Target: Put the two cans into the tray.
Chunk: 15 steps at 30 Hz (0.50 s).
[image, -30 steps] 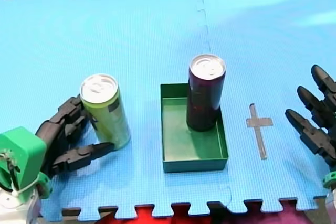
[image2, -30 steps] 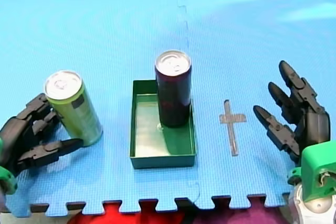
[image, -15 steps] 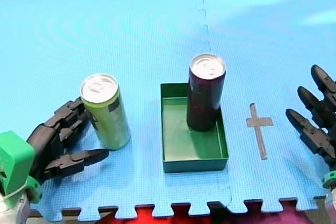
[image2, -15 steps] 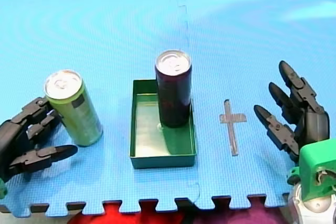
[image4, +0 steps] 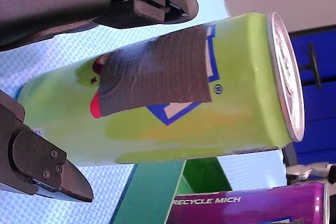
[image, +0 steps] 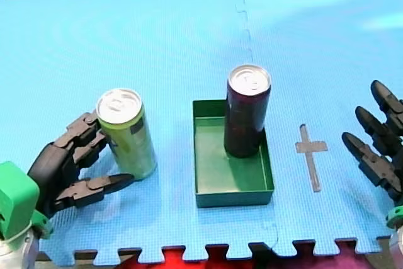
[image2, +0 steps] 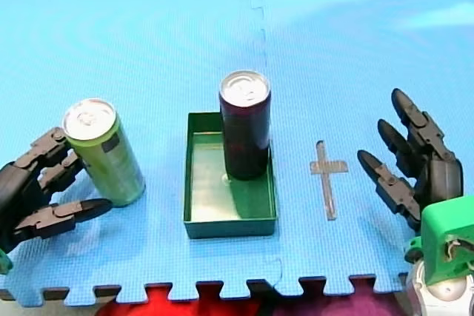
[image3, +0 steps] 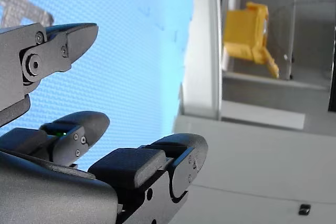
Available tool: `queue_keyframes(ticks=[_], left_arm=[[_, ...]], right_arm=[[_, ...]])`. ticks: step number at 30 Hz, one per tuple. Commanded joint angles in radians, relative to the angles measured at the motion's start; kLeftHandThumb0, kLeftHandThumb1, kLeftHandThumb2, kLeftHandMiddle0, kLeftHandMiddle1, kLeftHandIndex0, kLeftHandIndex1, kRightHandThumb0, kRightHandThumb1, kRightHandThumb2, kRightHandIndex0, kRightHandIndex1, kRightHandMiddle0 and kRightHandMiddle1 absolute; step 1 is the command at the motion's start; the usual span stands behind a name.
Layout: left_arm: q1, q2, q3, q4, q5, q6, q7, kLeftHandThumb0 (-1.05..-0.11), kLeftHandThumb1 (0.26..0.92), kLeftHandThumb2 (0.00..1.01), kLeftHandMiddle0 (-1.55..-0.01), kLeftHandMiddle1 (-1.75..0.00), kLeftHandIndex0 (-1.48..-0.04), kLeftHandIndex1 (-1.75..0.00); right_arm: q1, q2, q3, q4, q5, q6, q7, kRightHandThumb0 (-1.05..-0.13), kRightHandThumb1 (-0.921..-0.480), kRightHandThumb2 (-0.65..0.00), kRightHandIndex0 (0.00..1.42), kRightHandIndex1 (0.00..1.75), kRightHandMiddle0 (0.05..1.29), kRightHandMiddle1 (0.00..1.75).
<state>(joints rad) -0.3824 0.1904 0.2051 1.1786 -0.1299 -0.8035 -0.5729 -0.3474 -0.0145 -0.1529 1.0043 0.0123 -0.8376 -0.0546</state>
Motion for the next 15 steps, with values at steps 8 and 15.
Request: queue_keyframes(ticks=[8, 15], left_arm=[[-0.005, 0.001, 0.011, -0.011, -0.021, -0.035, -0.008, -1.046, 0.654, 0.0, -0.24, -0.02, -0.27, 0.0], [-0.015, -0.004, 0.007, -0.025, -0.016, -0.039, 0.007, -1.046, 0.66, 0.0, -0.25, -0.02, -0.28, 0.0]], right_arm=[[-0.002, -0.006, 0.004, -0.005, -0.005, 0.006, -0.008, -1.01, -0.862, -0.001, 0.6, 0.0, 0.51, 0.0], [0.004, -0.002, 0.009, -0.013, -0.012, 0.004, -0.018, -1.012, -0.867, -0.002, 0.6, 0.0, 0.51, 0.0]])
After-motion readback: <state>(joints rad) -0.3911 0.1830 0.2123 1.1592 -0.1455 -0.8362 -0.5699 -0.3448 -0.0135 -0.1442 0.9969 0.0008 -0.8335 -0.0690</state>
